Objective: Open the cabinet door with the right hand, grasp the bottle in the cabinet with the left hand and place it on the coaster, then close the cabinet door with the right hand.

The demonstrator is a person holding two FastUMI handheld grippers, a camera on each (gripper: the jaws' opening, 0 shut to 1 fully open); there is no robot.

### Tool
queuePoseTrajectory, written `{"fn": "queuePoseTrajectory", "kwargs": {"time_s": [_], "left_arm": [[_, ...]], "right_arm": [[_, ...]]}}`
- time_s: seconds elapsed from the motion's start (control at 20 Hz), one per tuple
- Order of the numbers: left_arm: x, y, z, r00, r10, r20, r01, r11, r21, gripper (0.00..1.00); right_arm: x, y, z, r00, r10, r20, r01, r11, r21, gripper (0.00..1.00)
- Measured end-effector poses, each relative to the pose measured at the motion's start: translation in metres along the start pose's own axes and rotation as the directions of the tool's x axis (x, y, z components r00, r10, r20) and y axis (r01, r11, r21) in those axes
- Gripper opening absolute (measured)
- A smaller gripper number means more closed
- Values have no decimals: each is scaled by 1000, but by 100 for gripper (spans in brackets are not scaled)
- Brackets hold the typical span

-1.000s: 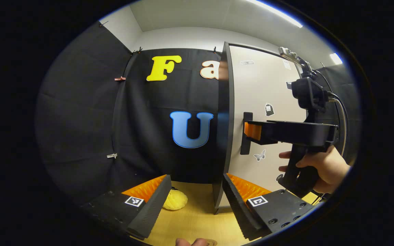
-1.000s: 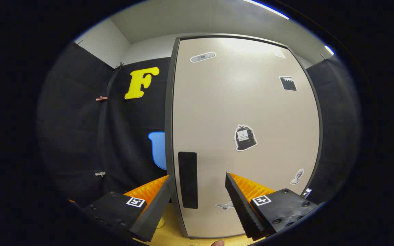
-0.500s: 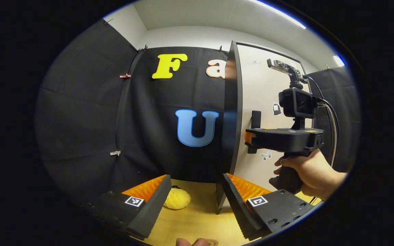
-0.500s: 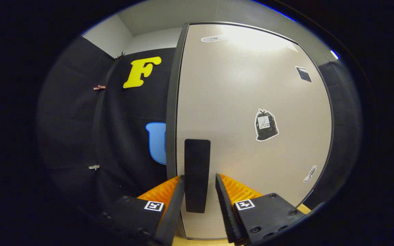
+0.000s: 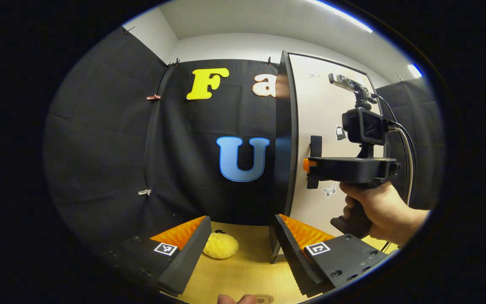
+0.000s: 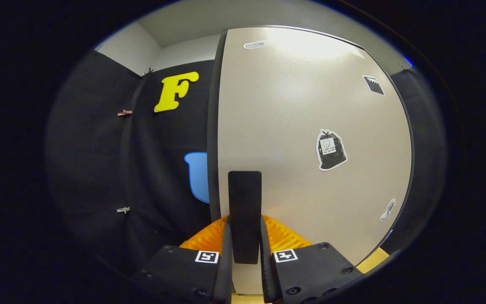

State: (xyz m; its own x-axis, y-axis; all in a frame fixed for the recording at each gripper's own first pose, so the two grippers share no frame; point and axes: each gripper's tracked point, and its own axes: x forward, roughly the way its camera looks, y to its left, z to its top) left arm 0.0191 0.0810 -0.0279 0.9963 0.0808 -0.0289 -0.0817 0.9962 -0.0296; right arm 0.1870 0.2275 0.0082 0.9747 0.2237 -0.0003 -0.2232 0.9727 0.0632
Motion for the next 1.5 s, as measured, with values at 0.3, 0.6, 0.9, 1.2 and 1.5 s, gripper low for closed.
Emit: {"fn": "queuePoseTrajectory", "kwargs": {"time_s": [0.3,0.6,0.9,1.2,1.5], "left_arm": [[-19,-9,2,1000,3,1,-3,1000,2,95],[-35,-26,5,1000,-8,11,8,1000,2,95],[-50,-25,-1,1000,1,3,-1,1000,-3,94],[-58,0,-19,998,50,-40,-52,998,-32,95],[-61,5,-14,997,75,-31,-75,997,-17,94]], "right_arm": [[-45,2,5,998,66,12,-66,998,-12,32],[-83,-5,10,992,123,14,-123,992,30,22],[-75,-5,8,995,100,18,-100,994,30,22],[-93,-8,9,993,120,14,-120,991,65,16],[-136,-19,12,984,176,11,-176,981,83,15]]}}
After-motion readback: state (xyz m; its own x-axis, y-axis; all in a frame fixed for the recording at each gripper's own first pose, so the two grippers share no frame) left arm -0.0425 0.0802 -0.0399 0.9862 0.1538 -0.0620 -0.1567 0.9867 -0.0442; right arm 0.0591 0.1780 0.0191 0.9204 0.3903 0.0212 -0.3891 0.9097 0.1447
